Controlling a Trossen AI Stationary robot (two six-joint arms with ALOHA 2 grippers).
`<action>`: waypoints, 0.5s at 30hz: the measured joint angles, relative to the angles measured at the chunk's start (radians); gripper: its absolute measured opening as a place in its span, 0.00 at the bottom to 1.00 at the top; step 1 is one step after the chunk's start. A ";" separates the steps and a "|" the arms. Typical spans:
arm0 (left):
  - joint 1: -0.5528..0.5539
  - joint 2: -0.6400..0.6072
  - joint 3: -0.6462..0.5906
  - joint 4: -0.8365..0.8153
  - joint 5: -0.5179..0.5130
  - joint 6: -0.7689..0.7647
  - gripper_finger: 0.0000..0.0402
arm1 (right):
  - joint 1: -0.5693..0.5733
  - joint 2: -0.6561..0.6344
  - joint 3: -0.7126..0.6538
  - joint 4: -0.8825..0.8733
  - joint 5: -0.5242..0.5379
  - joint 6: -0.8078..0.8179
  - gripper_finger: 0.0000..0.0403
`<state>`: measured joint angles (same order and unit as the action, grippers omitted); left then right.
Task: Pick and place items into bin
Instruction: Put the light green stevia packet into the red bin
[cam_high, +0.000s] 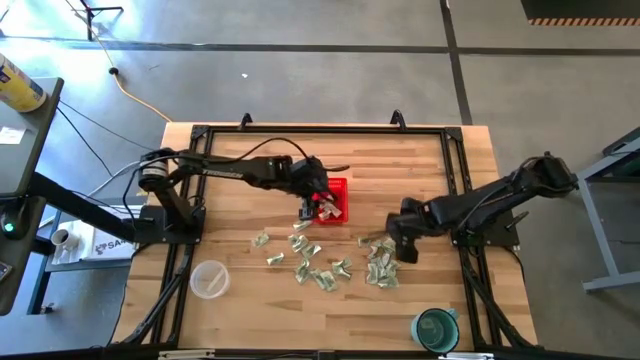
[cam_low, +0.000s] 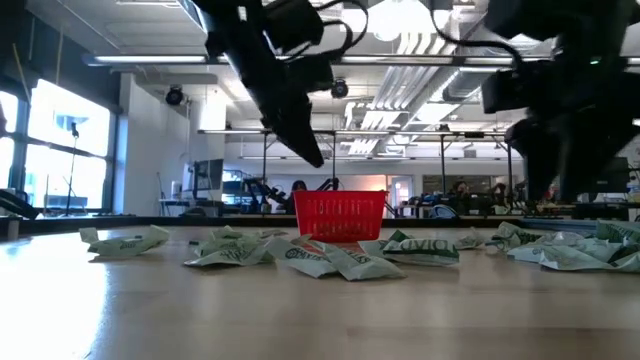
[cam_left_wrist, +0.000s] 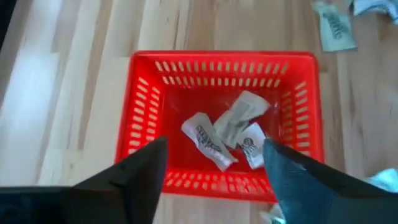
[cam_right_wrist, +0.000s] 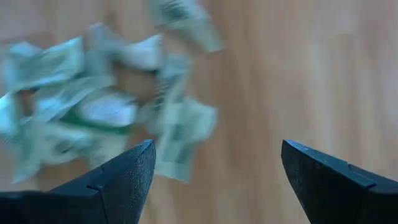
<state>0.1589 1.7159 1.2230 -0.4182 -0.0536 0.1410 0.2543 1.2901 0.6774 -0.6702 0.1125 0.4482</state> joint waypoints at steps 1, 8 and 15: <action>-0.005 -0.008 0.013 -0.016 -0.012 -0.011 0.78 | 0.022 0.000 -0.010 0.024 -0.003 0.005 0.84; -0.002 -0.049 0.023 -0.184 -0.057 -0.076 0.76 | 0.080 0.001 -0.109 0.120 0.062 0.164 0.84; -0.002 -0.053 0.024 -0.307 -0.057 -0.108 0.60 | 0.082 0.007 -0.207 0.313 0.015 0.143 0.79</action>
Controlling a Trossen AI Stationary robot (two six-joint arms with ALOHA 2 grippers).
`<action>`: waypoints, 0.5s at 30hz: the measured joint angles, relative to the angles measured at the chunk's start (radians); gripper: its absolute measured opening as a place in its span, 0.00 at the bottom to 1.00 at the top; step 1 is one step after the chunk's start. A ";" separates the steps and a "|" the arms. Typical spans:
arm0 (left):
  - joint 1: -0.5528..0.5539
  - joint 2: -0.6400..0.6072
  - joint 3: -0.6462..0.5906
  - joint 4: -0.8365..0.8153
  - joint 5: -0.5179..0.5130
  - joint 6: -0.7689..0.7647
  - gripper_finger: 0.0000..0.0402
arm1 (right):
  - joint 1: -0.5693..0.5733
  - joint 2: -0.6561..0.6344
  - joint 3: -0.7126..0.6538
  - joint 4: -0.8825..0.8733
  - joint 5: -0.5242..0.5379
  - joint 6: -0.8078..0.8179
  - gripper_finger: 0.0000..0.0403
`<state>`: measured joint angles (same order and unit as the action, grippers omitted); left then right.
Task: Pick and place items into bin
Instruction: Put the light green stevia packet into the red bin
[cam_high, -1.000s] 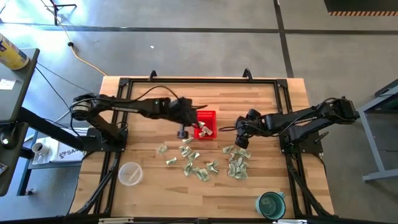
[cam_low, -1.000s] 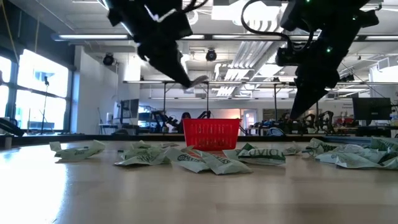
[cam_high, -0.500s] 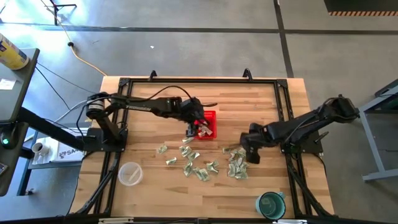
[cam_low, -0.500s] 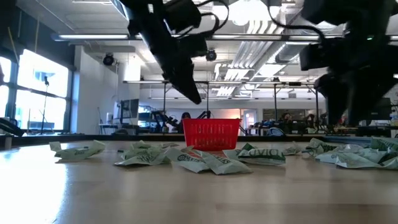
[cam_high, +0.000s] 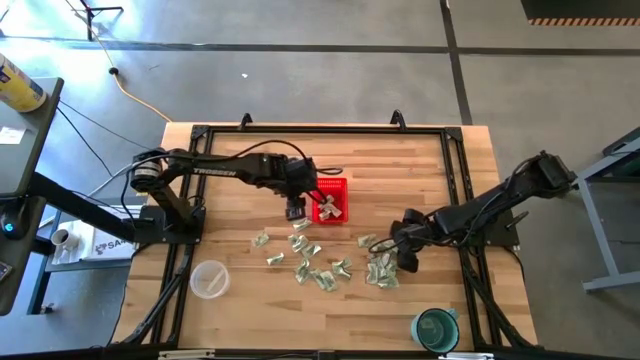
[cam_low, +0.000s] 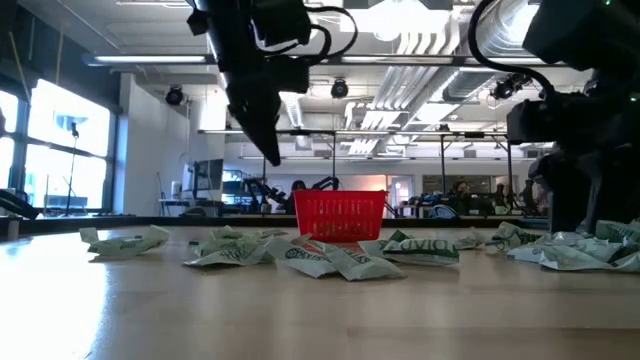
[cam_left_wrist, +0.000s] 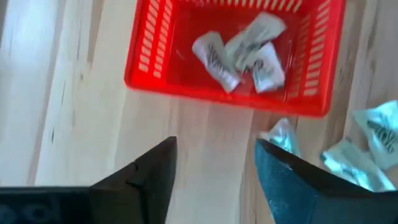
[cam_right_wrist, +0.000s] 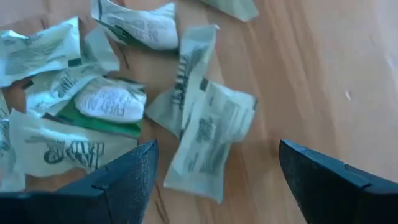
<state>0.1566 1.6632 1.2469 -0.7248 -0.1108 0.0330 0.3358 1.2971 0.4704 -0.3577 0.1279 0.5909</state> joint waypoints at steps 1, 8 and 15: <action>0.000 0.000 0.000 -0.016 -0.001 -0.008 0.58 | 0.000 0.000 -0.012 0.024 0.005 -0.012 0.78; 0.000 0.000 0.000 -0.077 -0.004 -0.042 0.45 | 0.001 0.009 -0.033 0.047 0.112 -0.096 0.59; 0.000 0.000 0.000 -0.119 -0.005 -0.068 0.37 | -0.009 0.087 -0.027 0.055 0.087 -0.196 0.30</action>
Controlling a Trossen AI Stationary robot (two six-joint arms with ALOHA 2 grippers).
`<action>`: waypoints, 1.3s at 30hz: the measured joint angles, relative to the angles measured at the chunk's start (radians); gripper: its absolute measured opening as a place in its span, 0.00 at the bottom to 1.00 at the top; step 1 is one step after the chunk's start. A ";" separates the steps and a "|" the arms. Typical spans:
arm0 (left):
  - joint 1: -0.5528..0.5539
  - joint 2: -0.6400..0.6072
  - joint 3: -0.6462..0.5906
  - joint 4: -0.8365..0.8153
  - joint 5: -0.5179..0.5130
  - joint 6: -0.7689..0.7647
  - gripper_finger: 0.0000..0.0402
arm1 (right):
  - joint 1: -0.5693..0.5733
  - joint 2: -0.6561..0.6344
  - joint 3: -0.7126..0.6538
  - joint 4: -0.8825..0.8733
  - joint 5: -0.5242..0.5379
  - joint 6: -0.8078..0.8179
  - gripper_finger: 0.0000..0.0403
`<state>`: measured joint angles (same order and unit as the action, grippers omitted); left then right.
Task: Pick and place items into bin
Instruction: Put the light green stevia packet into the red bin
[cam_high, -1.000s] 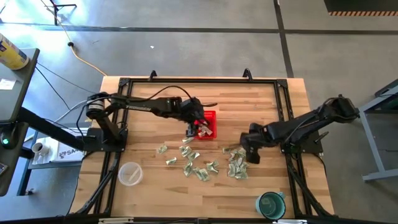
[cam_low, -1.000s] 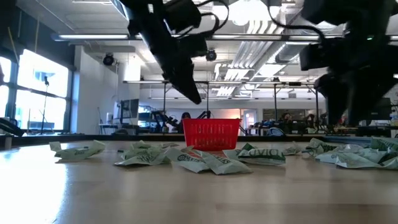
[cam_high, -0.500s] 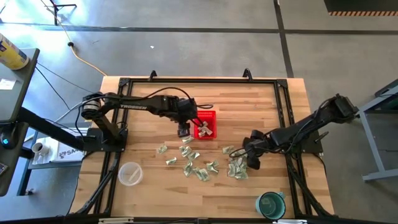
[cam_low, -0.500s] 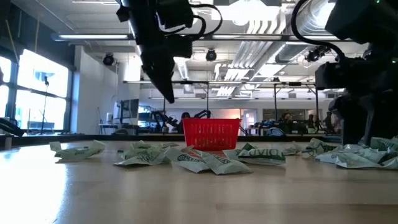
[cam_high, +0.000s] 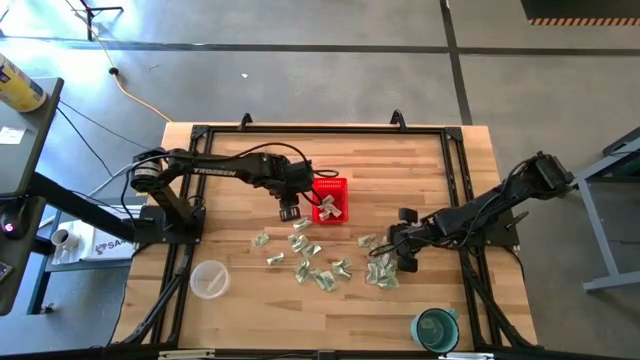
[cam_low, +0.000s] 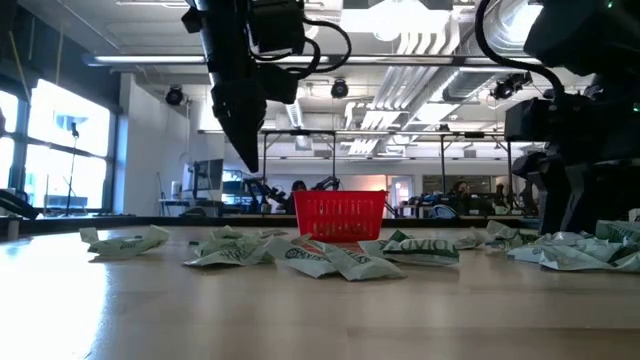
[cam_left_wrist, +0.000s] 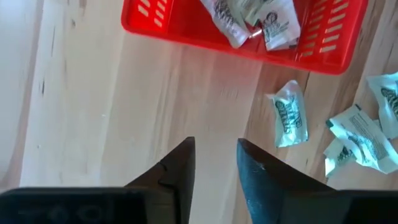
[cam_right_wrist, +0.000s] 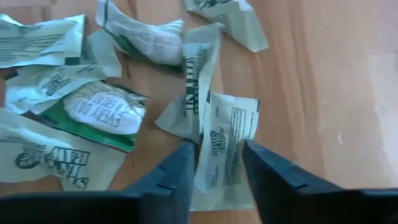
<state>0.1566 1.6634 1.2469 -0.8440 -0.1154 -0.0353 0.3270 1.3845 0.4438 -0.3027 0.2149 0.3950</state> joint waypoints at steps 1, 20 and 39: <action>0.000 0.000 0.000 -0.006 0.000 -0.004 0.37 | -0.005 0.004 0.000 0.002 -0.014 -0.001 0.26; -0.046 -0.139 0.000 -0.053 -0.007 -0.164 0.35 | -0.334 0.010 0.394 -0.093 0.104 -0.207 0.02; -0.232 -0.418 -0.264 -0.095 -0.136 -0.531 0.35 | -0.483 0.455 0.869 -0.262 -0.248 -0.333 0.41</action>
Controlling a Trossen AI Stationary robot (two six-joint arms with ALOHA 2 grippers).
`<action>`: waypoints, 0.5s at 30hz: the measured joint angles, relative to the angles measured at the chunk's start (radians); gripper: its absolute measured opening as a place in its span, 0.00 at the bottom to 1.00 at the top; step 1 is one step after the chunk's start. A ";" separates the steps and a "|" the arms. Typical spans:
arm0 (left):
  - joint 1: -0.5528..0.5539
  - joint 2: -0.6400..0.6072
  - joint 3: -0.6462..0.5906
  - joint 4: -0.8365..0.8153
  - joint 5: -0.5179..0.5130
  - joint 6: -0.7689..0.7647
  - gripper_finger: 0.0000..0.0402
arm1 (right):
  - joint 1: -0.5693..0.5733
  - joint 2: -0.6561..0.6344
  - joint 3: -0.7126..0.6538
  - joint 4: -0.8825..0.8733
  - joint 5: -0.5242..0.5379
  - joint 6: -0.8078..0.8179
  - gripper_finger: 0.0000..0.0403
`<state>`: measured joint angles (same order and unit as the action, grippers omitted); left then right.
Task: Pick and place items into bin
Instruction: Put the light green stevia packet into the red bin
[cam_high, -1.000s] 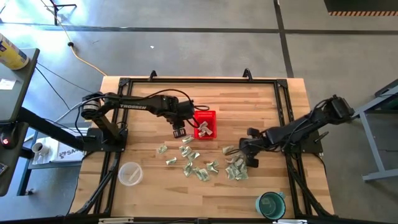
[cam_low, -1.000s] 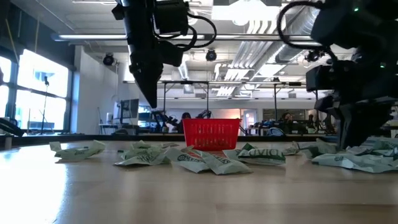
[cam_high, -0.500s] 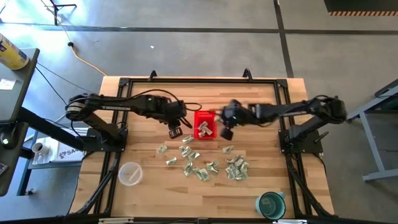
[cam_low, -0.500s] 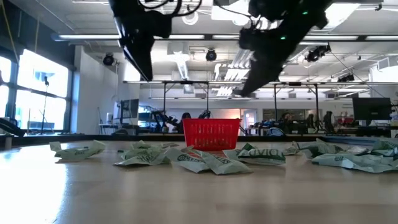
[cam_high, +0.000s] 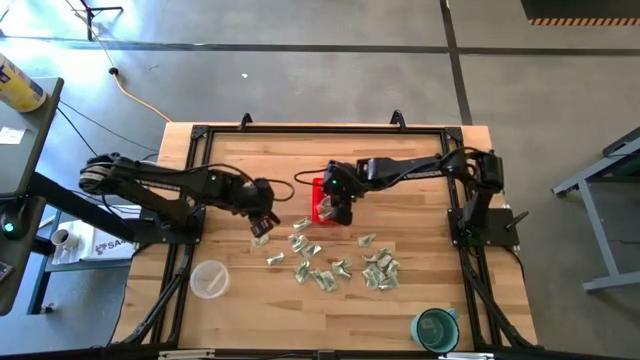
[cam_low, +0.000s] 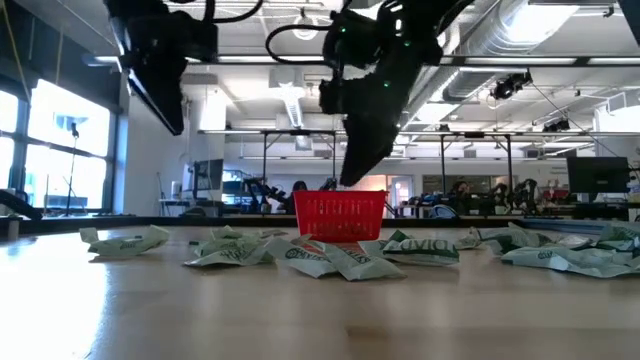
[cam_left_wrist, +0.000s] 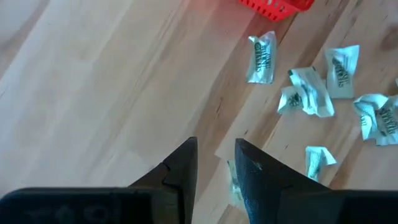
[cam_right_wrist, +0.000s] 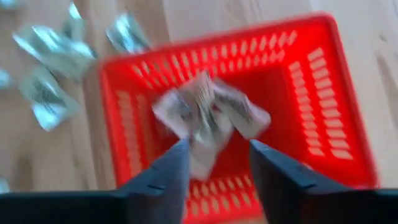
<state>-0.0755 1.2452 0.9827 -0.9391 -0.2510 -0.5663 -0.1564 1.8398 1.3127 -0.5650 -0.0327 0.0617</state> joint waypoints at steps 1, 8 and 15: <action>-0.009 -0.001 -0.005 0.001 -0.012 -0.006 0.35 | 0.005 -0.011 0.003 -0.030 0.010 -0.021 0.46; -0.024 -0.001 -0.027 0.007 -0.049 -0.007 0.35 | 0.092 -0.168 -0.113 -0.201 0.067 -0.042 0.71; -0.023 -0.001 -0.058 0.030 -0.077 0.034 0.35 | 0.282 -0.276 -0.351 -0.209 0.084 0.058 0.72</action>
<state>-0.0986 1.2438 0.9250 -0.9091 -0.3282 -0.5327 0.1255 1.5642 0.9614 -0.7740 0.0512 0.1198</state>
